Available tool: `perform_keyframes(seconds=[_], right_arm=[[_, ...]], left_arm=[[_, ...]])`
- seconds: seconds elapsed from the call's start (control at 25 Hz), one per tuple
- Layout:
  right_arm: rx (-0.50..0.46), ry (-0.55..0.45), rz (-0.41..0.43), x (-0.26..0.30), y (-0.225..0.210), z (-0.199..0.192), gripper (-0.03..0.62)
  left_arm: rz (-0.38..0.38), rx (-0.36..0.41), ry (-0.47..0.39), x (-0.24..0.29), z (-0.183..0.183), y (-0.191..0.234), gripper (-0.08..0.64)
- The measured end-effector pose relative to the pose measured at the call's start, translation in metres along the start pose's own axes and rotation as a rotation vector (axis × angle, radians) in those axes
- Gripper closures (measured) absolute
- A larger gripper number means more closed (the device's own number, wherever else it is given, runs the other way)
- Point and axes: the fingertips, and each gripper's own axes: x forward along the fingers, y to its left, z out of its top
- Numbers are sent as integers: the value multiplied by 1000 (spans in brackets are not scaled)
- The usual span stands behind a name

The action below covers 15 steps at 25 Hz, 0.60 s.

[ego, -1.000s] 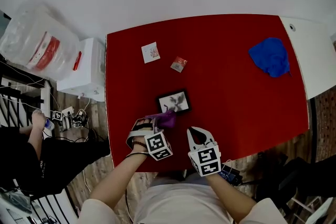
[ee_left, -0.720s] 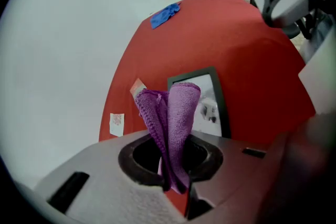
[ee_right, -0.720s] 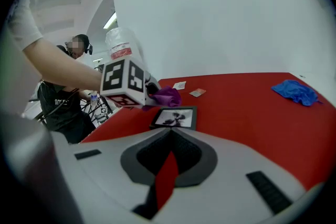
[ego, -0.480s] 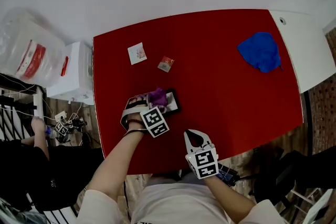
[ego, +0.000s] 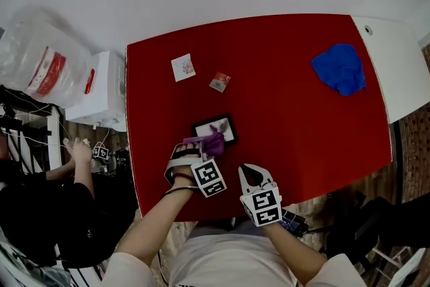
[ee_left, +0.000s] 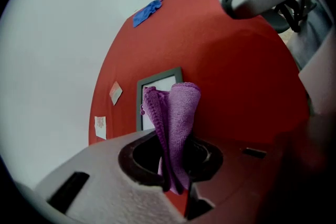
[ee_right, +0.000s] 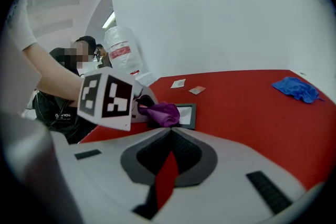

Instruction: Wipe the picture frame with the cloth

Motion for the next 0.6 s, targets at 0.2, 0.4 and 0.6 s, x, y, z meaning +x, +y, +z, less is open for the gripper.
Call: perform_keyframes(seconds=[0.2,0.4,0.6], right_arm=[[-4,2,10,0,5,-1,589],[2,8,8,-2,6,-5,589],[10,10,-12,-6,-2,-10,589]], left_arm=[[6,17,-20,-15,4,-28,499],[22,-25,-33,-16,2,-12,499],[45,-162,-13,6,-1,44,499]])
